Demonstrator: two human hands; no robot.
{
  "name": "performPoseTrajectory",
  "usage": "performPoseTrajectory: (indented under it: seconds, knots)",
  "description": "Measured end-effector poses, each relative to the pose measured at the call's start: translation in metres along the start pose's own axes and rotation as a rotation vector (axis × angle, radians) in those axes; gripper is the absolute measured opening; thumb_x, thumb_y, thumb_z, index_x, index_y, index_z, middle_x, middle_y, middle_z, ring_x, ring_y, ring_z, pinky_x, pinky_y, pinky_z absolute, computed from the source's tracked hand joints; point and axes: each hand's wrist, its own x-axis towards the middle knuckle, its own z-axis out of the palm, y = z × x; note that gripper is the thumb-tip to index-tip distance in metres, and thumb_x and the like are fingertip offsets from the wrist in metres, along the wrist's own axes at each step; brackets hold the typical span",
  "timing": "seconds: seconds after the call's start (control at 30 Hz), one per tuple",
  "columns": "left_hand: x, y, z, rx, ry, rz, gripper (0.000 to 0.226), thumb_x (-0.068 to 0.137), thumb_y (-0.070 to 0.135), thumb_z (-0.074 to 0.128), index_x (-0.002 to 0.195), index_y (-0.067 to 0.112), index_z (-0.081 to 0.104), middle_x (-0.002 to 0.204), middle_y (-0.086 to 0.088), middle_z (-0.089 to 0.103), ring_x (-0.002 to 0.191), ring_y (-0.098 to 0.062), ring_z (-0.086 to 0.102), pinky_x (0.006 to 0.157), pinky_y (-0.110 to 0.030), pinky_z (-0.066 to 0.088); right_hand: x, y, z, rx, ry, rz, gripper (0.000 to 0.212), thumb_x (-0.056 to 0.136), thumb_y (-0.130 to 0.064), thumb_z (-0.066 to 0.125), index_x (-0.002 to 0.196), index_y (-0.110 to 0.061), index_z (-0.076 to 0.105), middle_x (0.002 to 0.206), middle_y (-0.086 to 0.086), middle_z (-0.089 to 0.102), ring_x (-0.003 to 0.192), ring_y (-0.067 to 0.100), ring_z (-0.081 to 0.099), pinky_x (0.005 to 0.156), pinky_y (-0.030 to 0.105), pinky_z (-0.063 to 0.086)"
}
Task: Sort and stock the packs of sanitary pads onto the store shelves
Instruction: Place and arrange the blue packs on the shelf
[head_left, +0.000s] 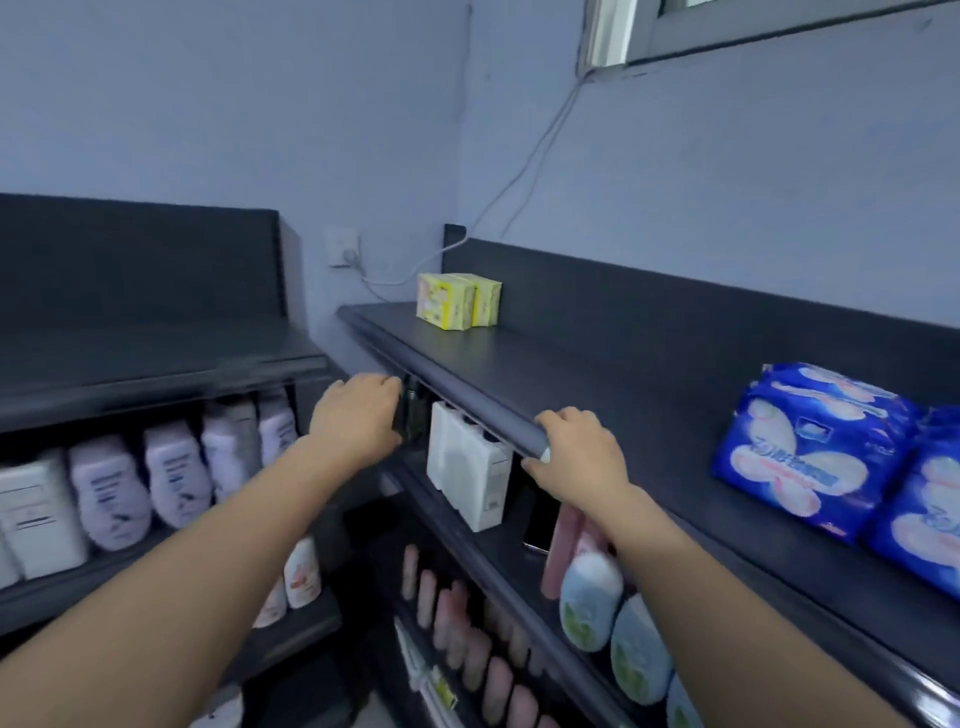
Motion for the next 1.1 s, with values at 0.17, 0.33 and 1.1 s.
performPoseTrajectory:
  seconds: [0.17,0.33,1.1]
  knots:
    - [-0.041,-0.083,-0.009,0.102,-0.030,-0.172,0.040,0.084,0.029,0.061,0.121,0.015,0.052,0.125,-0.004,0.056,0.120,-0.024,0.050,0.091,-0.034,0.041,0.023,-0.080,0.013,0.011,-0.098,-0.143,0.052,0.090,-0.046,0.058,0.133,-0.019,0.047,0.133,0.006,0.048,0.127,0.027,0.041,0.098,0.037,0.039]
    - [-0.086,-0.171,-0.017,0.149,-0.058,-0.318,0.048,0.086,0.033,0.062,0.128,0.014,0.048,0.127,-0.002,0.054,0.121,-0.023,0.048,0.090,-0.034,0.042,0.039,-0.173,0.021,0.029,-0.117,-0.294,0.053,0.089,-0.046,0.059,0.134,-0.019,0.048,0.134,0.007,0.049,0.126,0.028,0.042,0.097,0.038,0.040]
    - [-0.271,-0.525,-0.097,0.320,-0.103,-0.733,0.046,0.088,0.037,0.062,0.125,0.014,0.047,0.126,-0.006,0.051,0.122,-0.025,0.046,0.090,-0.037,0.042,0.047,-0.628,0.022,0.213,-0.114,-0.750,0.051,0.089,-0.045,0.060,0.131,-0.019,0.049,0.130,0.006,0.052,0.123,0.027,0.044,0.097,0.038,0.043]
